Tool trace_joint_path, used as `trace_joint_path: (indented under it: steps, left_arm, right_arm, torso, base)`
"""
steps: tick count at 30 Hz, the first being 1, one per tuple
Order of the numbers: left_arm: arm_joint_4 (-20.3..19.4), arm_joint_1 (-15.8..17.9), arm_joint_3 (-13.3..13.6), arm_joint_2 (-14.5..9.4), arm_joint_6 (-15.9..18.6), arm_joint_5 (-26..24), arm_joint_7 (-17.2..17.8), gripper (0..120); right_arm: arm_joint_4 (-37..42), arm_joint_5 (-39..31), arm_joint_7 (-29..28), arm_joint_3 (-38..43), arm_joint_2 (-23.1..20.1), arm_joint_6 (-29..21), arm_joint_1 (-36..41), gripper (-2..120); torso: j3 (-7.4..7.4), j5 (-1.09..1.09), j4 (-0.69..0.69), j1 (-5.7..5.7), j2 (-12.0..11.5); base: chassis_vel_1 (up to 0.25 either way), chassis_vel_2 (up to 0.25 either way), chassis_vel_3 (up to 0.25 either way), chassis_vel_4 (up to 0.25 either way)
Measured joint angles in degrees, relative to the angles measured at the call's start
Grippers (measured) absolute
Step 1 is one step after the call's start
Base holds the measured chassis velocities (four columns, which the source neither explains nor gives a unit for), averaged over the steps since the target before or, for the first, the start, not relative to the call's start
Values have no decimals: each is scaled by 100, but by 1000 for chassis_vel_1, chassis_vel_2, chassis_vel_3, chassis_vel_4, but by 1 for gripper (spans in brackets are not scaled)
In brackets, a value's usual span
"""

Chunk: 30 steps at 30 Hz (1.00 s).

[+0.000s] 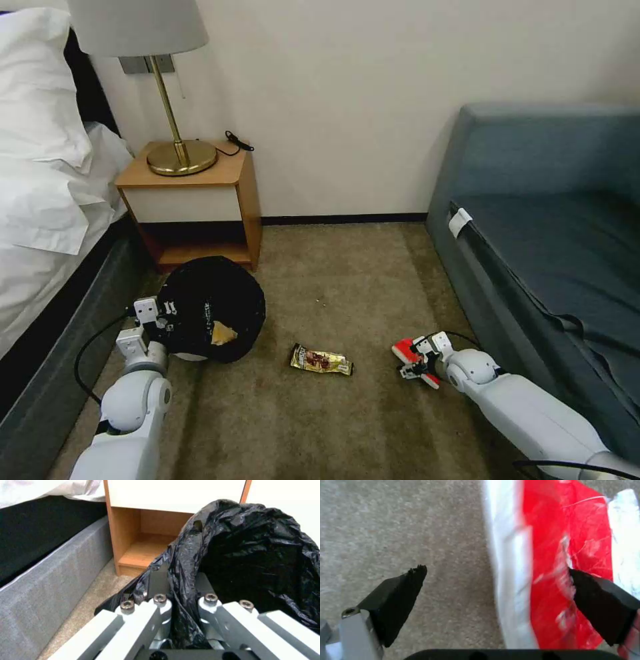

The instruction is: Pick up the trash bin, then pick up the garbage on the floor and place it into the trash bin.

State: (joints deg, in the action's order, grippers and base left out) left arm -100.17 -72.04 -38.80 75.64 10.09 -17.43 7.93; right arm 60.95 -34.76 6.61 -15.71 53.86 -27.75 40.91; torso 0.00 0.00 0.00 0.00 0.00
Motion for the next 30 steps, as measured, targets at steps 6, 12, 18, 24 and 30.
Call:
trace_joint_path:
  steps: [6, 12, 18, 24, 30]
  left_arm:
    - [40, -7, -19, -1, -32, -9, -25, 4]
    - [81, -1, -20, -5, -48, -11, -37, 4]
    - [108, 6, -15, -7, -62, -16, -49, 4]
    - [170, 5, -16, -4, -92, -22, -69, 4]
    - [244, 19, -26, -18, -109, -38, -84, 4]
  right_arm:
    - [-248, 161, 152, 61, 58, 197, -14, 100]
    - [-385, 202, 230, 90, 93, 331, -13, 100]
    - [-482, 222, 307, 127, 116, 442, -15, 86]
    - [-523, 227, 338, 130, 116, 507, 1, 65]
    - [-519, 236, 341, 106, 114, 542, -15, 37]
  torso:
    - [0, 0, 0, 0, 0]
    - [0, 0, 0, 0, 0]
    - [0, 0, 0, 0, 0]
    - [0, -1, -1, 0, 0]
    - [0, 0, -1, 0, 0]
  base:
    - [0, 0, 0, 0]
    - [0, 0, 0, 0]
    - [0, 0, 0, 0]
    - [0, 0, 0, 0]
    - [0, 0, 0, 0]
